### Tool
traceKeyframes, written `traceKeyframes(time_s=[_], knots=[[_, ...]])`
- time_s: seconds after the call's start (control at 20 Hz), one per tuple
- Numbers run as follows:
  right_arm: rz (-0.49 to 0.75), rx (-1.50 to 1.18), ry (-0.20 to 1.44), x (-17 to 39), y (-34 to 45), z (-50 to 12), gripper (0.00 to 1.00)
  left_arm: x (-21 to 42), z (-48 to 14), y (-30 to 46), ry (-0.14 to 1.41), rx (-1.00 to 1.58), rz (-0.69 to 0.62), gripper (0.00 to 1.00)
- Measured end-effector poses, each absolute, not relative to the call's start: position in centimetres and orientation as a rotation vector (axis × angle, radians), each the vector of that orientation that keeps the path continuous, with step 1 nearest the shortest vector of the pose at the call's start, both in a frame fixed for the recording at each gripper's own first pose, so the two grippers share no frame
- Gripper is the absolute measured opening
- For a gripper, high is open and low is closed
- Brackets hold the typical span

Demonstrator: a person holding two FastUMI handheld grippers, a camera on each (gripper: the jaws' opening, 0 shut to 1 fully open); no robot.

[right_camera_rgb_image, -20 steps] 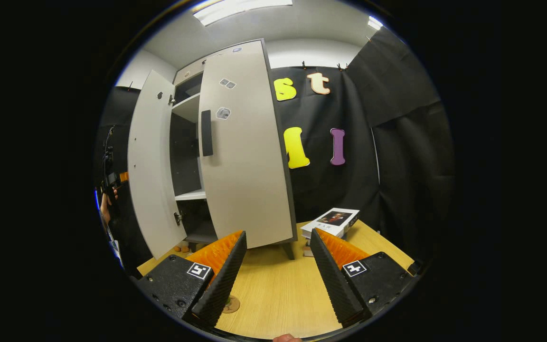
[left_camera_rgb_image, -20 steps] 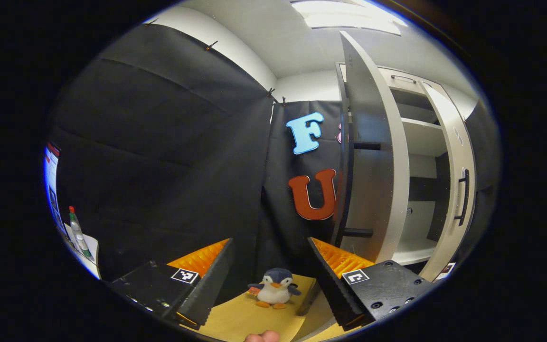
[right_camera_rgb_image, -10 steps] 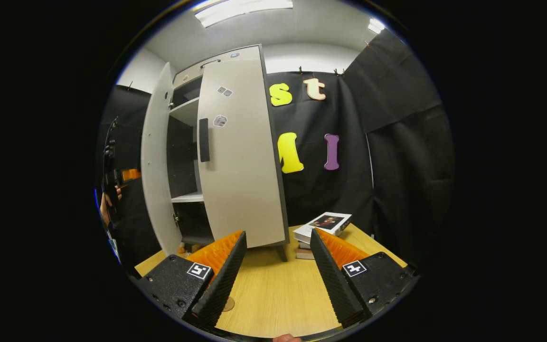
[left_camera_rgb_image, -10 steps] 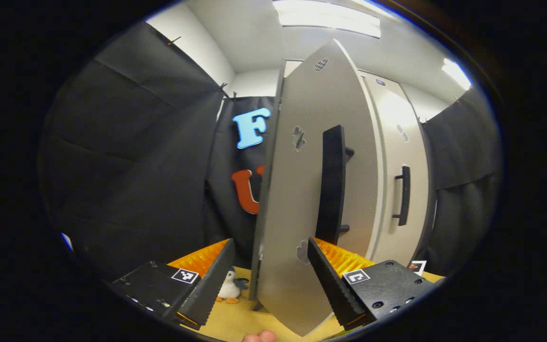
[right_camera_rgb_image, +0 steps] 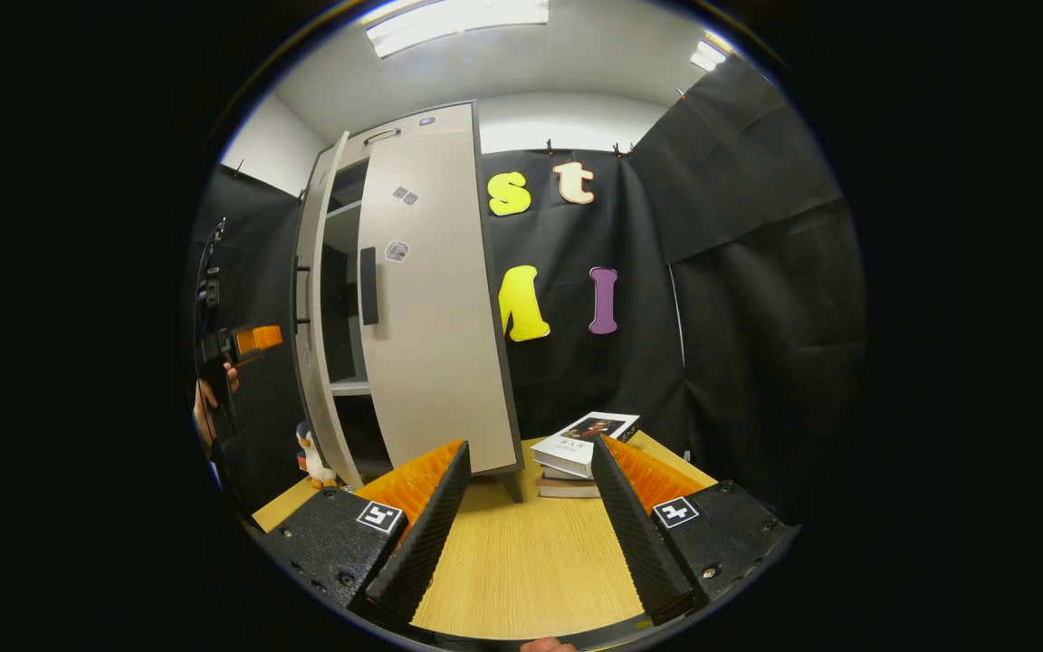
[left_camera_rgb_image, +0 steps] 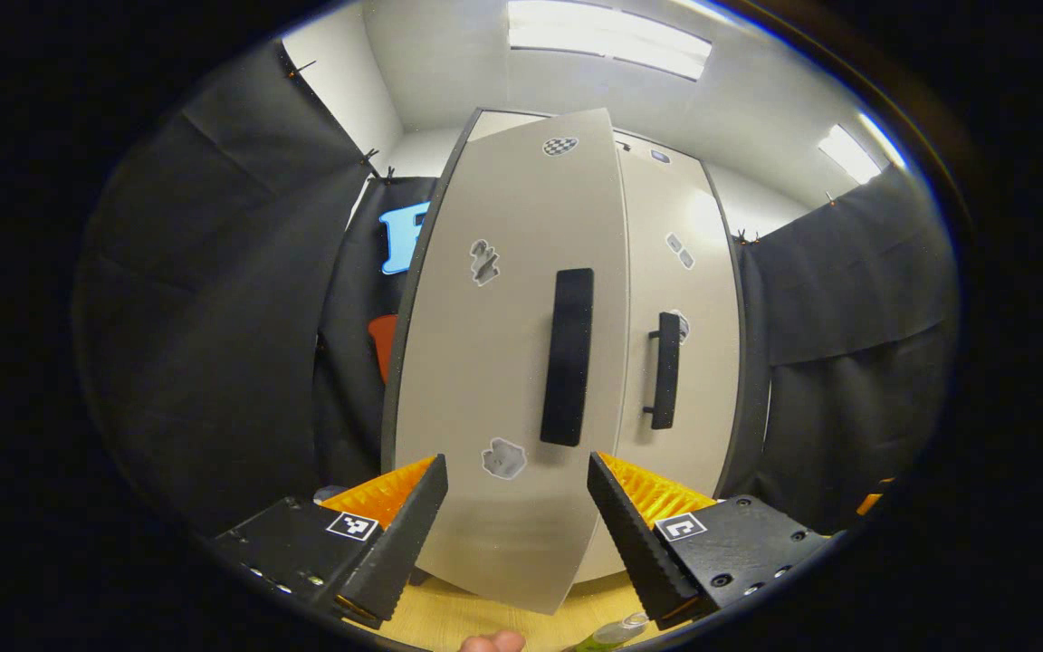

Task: Grasp the bottle in the cabinet with the left hand and place it on the coaster, then close the right door with the right hand and the left door with the left hand.

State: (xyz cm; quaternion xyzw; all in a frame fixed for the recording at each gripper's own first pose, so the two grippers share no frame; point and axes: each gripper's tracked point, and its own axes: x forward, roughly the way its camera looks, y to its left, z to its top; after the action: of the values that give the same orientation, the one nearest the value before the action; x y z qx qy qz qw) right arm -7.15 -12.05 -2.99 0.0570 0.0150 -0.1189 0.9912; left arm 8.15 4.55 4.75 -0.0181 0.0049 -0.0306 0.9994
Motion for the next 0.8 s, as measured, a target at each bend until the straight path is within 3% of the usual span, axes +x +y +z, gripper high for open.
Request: traceKeyframes(time_s=[0.15, 0.2, 0.3, 0.6, 0.7, 0.8], knots=[[-0.220, 0.106, 0.035, -6.8, -11.4, -2.8, 0.83, 6.0, 3.0, 2.5, 0.014, -0.039, -0.077, 0.99], [-0.211, 0.106, 0.035, -6.6, -11.0, -2.6, 0.83, 5.2, 2.2, 1.7, 0.023, -0.047, -0.091, 0.95], [-0.192, 0.107, 0.038, -6.3, -10.2, -2.5, 0.83, 3.4, 0.2, 0.2, 0.036, -0.056, -0.116, 0.99], [-0.119, 0.081, 0.048, -4.3, -7.3, -2.0, 0.83, -0.7, -5.1, -0.8, 0.054, -0.057, -0.103, 1.00], [-0.078, 0.073, 0.056, -3.8, -5.9, -2.2, 0.83, -1.4, -6.5, -1.4, 0.070, -0.046, -0.112, 0.95], [-0.052, 0.066, 0.066, -3.7, -4.6, -2.6, 0.83, -2.1, -7.6, -1.8, 0.098, -0.055, -0.107, 0.99]])
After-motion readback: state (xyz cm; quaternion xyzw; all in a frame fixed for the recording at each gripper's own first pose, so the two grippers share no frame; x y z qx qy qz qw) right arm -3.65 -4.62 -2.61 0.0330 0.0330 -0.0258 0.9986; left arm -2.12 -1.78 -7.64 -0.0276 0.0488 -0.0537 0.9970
